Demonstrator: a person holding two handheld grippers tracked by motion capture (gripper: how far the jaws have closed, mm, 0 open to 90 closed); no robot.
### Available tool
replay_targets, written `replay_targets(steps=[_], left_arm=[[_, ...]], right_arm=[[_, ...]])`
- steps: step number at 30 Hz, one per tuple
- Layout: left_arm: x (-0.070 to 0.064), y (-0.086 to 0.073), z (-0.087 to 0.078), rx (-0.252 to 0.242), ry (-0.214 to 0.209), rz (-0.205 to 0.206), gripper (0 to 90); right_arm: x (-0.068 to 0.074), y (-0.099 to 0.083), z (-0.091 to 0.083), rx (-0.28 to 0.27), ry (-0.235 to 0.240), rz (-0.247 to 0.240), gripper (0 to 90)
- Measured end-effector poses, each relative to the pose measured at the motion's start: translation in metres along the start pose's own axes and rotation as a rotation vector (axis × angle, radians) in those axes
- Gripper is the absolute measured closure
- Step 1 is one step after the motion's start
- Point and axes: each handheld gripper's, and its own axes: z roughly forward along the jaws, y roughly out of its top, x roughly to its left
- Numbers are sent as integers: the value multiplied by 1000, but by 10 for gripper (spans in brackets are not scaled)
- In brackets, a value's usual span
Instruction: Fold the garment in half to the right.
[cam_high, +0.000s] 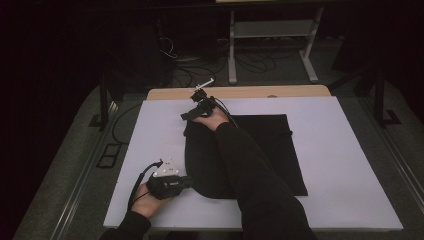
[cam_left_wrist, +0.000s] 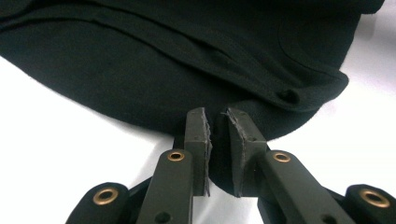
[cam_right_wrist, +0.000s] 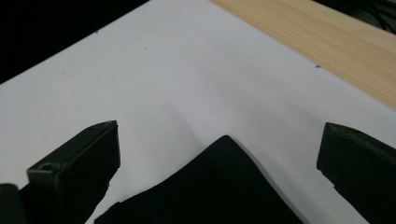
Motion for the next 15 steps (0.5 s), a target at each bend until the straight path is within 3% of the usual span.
replay_targets(steps=[7,11,15], left_arm=[[0,3,-4,-39,-3,-8,789],[0,3,-4,-65,-12,-25,788],[-1,6,-5,-84,-22,-27,788]], right_arm=[[-2,-8,15,50,8,11,46],[-1,-10,18,71,-13,-2,144],[1,-9,19,84,-53,-11,189]])
